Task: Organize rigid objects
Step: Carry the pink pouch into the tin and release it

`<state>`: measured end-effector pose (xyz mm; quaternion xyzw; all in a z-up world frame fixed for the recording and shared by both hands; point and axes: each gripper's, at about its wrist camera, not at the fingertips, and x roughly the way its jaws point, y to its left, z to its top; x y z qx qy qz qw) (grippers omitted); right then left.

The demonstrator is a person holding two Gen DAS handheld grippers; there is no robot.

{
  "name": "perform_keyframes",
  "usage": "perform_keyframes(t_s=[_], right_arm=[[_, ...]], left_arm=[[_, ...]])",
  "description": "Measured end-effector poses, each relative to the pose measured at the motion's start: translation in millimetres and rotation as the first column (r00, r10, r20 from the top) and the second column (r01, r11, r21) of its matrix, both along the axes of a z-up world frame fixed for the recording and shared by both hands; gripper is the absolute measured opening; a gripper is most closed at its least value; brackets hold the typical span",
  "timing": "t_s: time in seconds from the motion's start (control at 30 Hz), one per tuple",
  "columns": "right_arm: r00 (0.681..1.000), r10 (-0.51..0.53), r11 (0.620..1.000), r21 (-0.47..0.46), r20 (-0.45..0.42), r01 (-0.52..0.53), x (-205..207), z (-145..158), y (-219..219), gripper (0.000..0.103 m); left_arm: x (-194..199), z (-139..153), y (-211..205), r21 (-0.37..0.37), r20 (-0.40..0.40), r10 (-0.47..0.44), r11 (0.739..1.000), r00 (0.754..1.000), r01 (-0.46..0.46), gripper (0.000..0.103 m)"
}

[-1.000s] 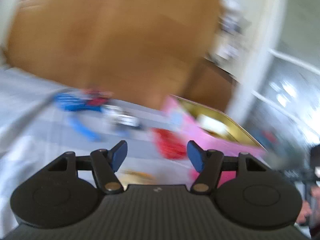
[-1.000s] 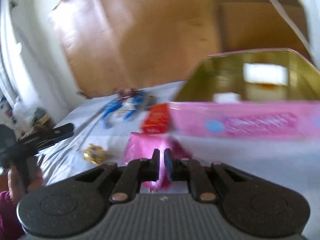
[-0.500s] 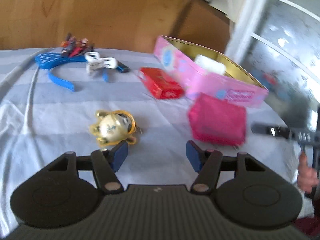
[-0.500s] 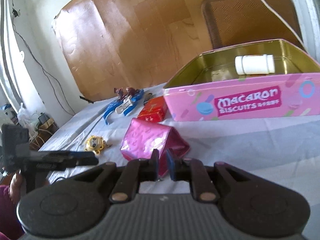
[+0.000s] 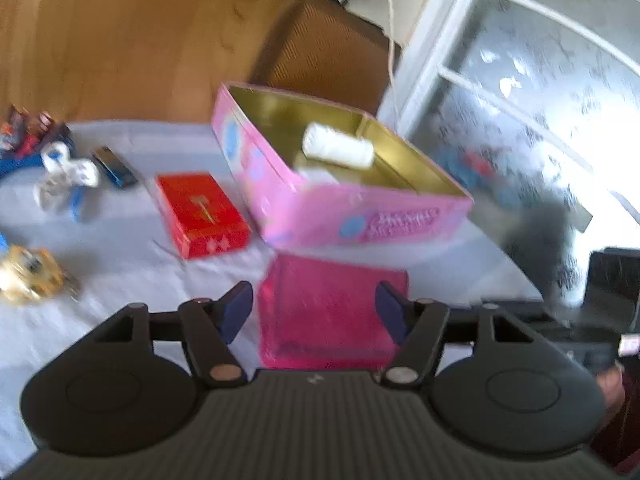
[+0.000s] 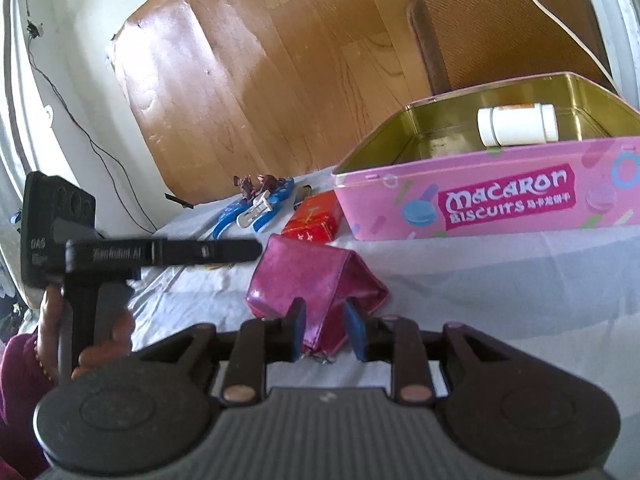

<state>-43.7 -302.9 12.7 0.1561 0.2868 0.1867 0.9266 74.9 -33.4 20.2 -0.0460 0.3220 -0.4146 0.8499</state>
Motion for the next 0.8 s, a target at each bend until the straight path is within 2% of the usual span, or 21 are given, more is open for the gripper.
perform_keyframes(t_s=[0.07,0.1,0.17,0.2,0.33,0.4,0.47,0.5,0.57,0.67,0.8], right_arm=[[1.0,0.008,1.0,-0.003,-0.013,-0.008,8,-4,1,0.026],[0.999,0.021,1.0,0.005,-0.025,-0.021,13,-7,3,0.02],[0.998,0.041,0.999,0.009,-0.04,-0.041,20,-12,7,0.019],[0.999,0.043,0.999,-0.002,-0.021,-0.043,20,-9,9,0.019],[0.987,0.023,0.999,-0.032,0.159,-0.018,8,29,-3,0.019],[0.973,-0.009,0.999,-0.041,0.229,0.019,7,48,-16,0.019],[0.959,-0.051,0.995,-0.065,0.279,0.072,11,61,-30,0.019],[0.952,-0.076,0.991,-0.079,0.297,0.104,15,65,-37,0.019],[0.944,-0.123,0.981,-0.104,0.305,0.161,27,64,-51,0.02],[0.946,-0.182,0.973,-0.089,0.268,0.213,49,54,-77,0.02],[0.941,-0.245,0.958,-0.089,0.232,0.272,73,39,-104,0.021]], left_arm=[[-1,-10,-7,0.026,-0.024,-0.013,1.0,1.0,0.013,0.043],[-1,-10,-10,0.033,-0.02,-0.008,0.999,1.0,0.008,0.043],[-4,-1,-15,0.059,0.015,0.02,0.998,1.0,-0.02,0.044],[-3,7,-16,0.05,0.036,0.024,0.998,0.999,-0.026,0.044],[8,52,-29,-0.054,0.112,-0.003,0.998,0.994,0.009,0.044],[15,68,-49,-0.068,0.158,-0.015,0.997,0.987,0.026,0.045],[25,74,-77,-0.064,0.185,-0.031,0.997,0.982,0.044,0.052],[32,75,-92,-0.06,0.195,-0.033,0.997,0.98,0.046,0.052],[48,72,-118,-0.049,0.183,-0.038,0.998,0.982,0.048,0.053],[72,60,-153,-0.039,0.131,-0.037,0.998,0.991,0.042,0.053],[82,49,-180,0.005,0.112,-0.017,1.0,0.994,0.016,0.053]])
